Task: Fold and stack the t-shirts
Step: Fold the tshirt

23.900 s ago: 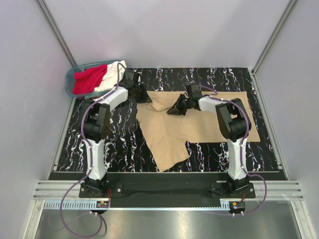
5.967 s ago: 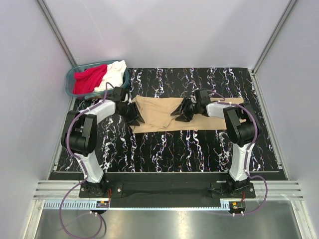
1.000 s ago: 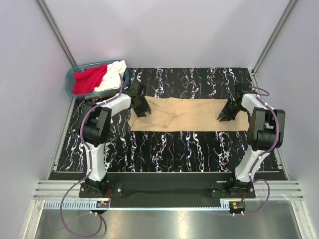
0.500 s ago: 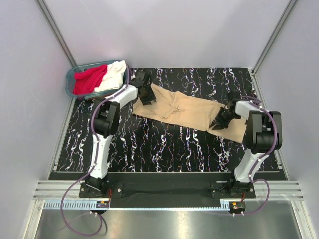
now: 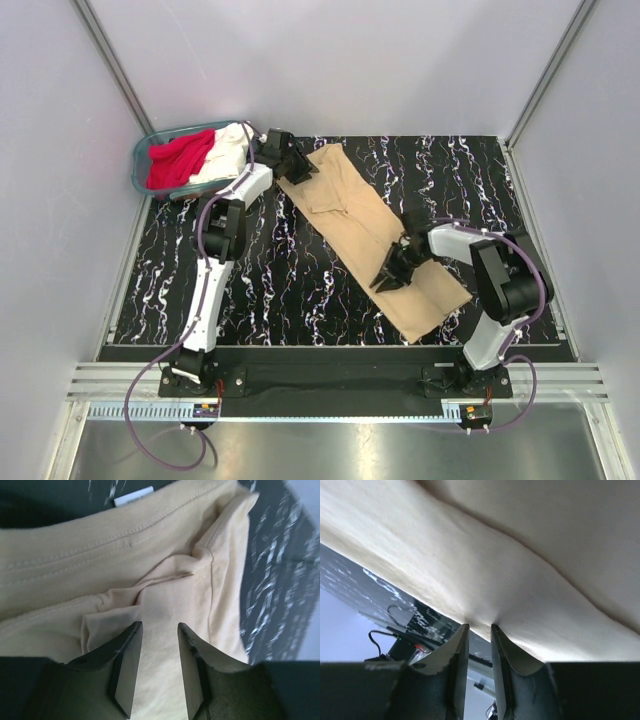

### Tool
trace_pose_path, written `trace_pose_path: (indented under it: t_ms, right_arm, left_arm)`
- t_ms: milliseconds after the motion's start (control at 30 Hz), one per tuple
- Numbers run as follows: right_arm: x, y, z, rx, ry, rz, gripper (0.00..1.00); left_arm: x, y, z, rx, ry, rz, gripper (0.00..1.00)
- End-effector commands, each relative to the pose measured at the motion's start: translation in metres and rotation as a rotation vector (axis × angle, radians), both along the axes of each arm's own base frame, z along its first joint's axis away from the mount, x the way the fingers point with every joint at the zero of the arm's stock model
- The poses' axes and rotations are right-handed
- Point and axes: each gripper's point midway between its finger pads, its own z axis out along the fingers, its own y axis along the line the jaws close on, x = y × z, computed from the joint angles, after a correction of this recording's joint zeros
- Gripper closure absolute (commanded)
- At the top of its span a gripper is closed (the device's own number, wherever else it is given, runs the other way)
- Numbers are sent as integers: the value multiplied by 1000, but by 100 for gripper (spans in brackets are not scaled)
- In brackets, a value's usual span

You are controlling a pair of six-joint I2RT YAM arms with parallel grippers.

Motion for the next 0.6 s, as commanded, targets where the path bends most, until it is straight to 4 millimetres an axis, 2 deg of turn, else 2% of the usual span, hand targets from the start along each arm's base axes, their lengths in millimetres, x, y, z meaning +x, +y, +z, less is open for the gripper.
trace_pose_path:
  t_ms: [0,67,133,167,333,433,500,533,567]
  right_arm:
    - [8,51,11,100,-11,22,68]
    - [3,77,10,136,6,69,69]
    - [6,99,17,183,15,81,69]
    - [7,109,21,205,8,92,69]
    - [4,170,54,363,15,139,68]
    - [8,182,72,408,0,146,68]
    - [11,184,90,436,-48,173,67]
    - [11,179,93,425,-51,173,66]
    - [12,174,95,412,-65,175,65]
  left_arm:
    - [27,-8,-9,-123,-74,7,59]
    - [38,-10,-1,-164,-110,16,59]
    - [46,-15,-2,-195,-144,1,59]
    - [51,-16,6,-203,-170,-2,59]
    - [57,-17,14,-195,-224,-42,58]
    - [54,-13,31,-180,-241,-74,58]
    - [46,-10,59,-154,-259,-91,57]
    - [42,-8,69,-132,-275,-102,57]
    - [31,-5,89,-120,-286,-102,55]
